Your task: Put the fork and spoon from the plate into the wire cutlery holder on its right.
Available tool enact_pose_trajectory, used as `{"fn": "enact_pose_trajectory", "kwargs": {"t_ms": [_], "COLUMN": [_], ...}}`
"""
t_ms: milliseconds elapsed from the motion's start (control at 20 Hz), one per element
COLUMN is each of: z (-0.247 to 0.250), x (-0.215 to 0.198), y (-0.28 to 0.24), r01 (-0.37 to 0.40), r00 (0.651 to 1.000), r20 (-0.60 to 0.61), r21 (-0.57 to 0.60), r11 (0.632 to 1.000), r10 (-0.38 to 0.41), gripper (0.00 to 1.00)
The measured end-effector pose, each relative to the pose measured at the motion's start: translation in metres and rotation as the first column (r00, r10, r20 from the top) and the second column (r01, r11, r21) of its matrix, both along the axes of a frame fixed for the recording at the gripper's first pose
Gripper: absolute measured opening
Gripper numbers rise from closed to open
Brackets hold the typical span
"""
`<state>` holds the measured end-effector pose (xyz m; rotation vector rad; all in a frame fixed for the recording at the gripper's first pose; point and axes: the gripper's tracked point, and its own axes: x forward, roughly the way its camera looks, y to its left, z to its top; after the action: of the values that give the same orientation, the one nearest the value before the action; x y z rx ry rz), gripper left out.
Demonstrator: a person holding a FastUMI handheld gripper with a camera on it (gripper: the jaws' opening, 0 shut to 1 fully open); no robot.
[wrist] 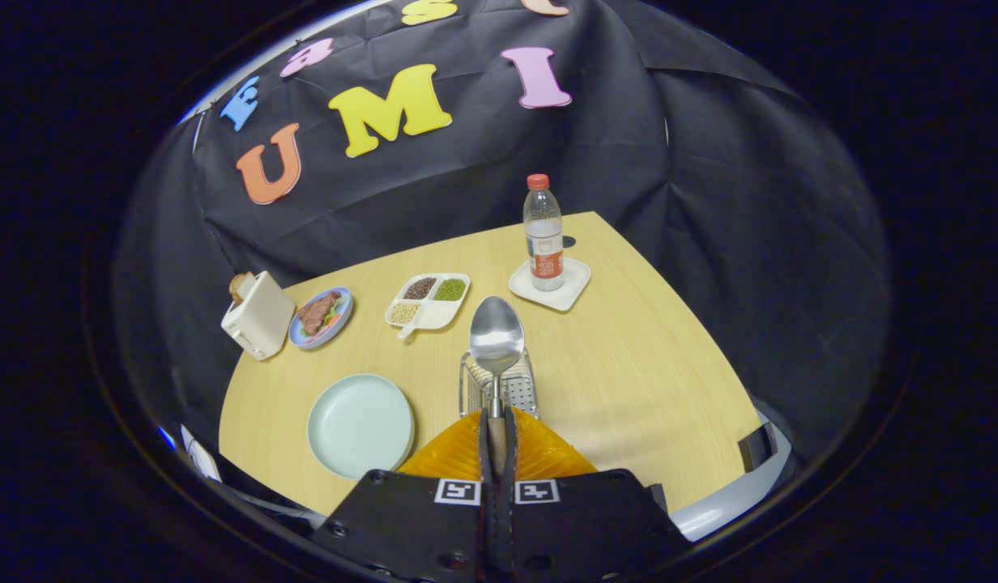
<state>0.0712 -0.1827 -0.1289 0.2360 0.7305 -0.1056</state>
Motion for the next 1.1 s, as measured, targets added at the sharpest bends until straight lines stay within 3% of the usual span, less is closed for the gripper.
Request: {"fn": "enact_pose_trajectory", "kwargs": {"t_ms": [500, 750, 850, 900, 1000, 1100], "z": [-0.034, -0.028, -0.021, -0.021, -0.013, -0.006], "x": [0.021, 0.03, 0.032, 0.032, 0.029, 0.026], "y": [-0.004, 0.002, 0.002, 0.003, 0.004, 0.004], "r01": [-0.063, -0.077, -0.073, -0.069, -0.07, -0.062], "r00": [0.996, 0.997, 0.997, 0.997, 0.996, 0.994], "r20": [-0.062, -0.017, 0.014, 0.026, 0.056, 0.092], "r21": [-0.004, 0.036, 0.055, 0.059, 0.062, 0.047], "r11": [0.998, 0.996, 0.996, 0.996, 0.996, 0.997], "r10": [0.063, 0.077, 0.072, 0.067, 0.067, 0.058], "gripper": [0.01, 0.08, 0.03, 0.17, 0.2, 0.37]}}
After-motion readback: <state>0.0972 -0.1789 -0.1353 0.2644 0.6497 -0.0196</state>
